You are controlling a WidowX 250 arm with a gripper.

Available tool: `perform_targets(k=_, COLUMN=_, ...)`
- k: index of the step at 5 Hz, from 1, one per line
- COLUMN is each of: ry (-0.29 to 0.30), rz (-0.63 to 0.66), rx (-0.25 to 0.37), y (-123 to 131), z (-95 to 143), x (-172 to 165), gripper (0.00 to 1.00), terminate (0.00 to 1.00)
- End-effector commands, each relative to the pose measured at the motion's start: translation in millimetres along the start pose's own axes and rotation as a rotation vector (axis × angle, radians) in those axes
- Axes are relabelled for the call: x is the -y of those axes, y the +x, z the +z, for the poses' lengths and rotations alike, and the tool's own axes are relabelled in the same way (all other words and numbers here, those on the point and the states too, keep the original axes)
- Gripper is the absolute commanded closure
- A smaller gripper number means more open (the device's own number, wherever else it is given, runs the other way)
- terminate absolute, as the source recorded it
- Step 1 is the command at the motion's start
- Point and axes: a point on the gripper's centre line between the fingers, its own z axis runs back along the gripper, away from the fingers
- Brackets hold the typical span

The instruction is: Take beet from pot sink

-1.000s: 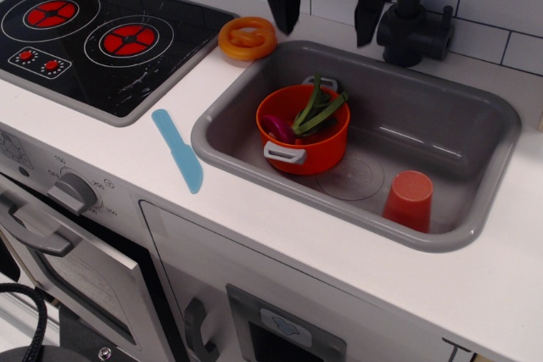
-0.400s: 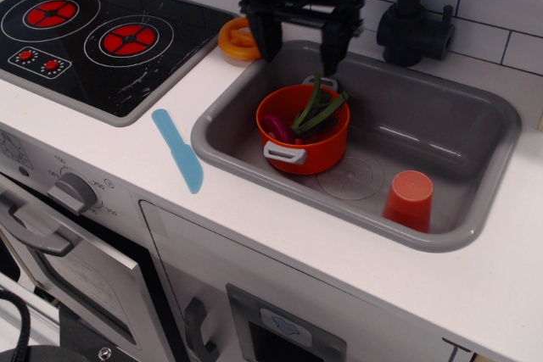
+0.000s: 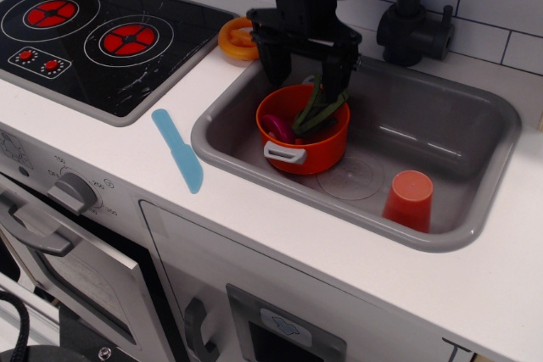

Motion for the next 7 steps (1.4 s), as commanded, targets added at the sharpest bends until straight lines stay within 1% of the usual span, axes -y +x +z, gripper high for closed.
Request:
perform_targets(k=1, ry=0.003, rz=-0.03, rx=0.005, y=10.2, z=-5.2, x=-4.4, gripper=0.0, terminate=0.0)
perform_targets(k=2, ry=0.016, rz=-0.027, rx=0.004, y=6.9, z=-14.9, x=-4.3, gripper=0.0, terminate=0.0)
perform_targets(k=3, ry=0.013, rz=-0.029, rx=0.003, y=2.8, z=-24.9, x=-4.0, gripper=0.0, terminate=0.0)
perform_targets(k=5, ry=0.022, rz=-0.022, rx=-0.008, y=0.8, z=-37.2, x=-7.8, gripper=0.0, terminate=0.0)
perform_targets(k=6, ry=0.025, rz=-0.019, rx=-0.001, y=-0.9, z=-39.1, x=-7.7, gripper=0.0, terminate=0.0)
perform_targets(k=7, ry=0.021, rz=-0.01, rx=0.01, y=0.0, z=-36.5, x=-7.7, gripper=1.0, terminate=0.0)
